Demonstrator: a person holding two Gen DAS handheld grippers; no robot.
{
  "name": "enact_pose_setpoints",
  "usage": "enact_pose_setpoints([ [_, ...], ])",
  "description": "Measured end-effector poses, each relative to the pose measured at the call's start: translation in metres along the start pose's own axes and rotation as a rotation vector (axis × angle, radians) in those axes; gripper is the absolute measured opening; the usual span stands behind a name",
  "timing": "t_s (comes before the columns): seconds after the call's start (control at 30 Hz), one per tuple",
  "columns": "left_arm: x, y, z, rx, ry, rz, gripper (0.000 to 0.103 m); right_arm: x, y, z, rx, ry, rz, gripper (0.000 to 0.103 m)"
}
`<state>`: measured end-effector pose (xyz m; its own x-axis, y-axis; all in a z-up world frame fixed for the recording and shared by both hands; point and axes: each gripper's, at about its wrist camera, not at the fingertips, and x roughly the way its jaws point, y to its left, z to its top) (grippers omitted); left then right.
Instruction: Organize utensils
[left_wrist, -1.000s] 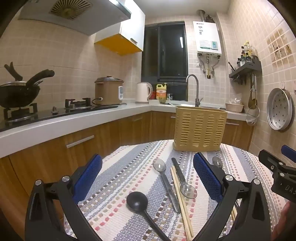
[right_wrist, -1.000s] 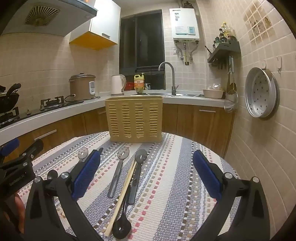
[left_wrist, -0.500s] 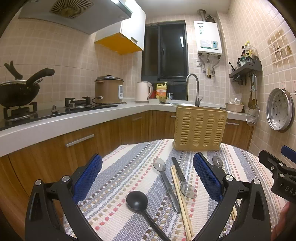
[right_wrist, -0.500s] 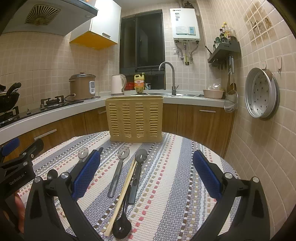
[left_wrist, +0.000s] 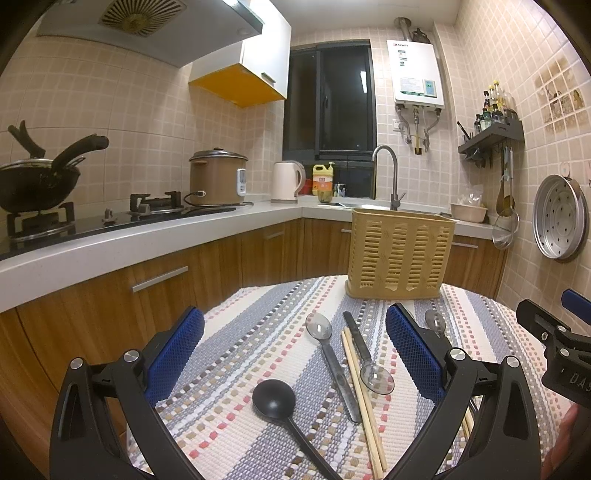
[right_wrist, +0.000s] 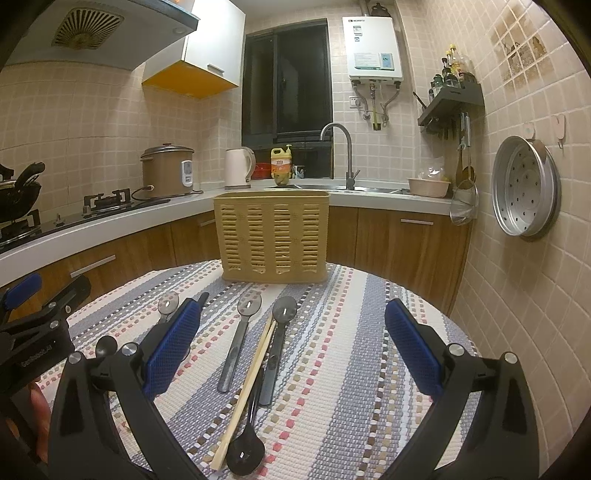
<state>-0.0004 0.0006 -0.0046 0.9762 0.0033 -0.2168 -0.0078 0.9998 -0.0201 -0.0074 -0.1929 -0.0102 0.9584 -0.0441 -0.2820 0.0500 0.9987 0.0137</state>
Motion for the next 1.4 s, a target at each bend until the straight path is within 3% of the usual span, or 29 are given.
enact_pose_setpoints([
  [1.4, 0.0044, 0.0005, -0.0026, -0.005, 0.007, 0.005, 0.096, -0.0018, 0.0016, 0.0003, -0.002, 0.002, 0.014, 0.095],
])
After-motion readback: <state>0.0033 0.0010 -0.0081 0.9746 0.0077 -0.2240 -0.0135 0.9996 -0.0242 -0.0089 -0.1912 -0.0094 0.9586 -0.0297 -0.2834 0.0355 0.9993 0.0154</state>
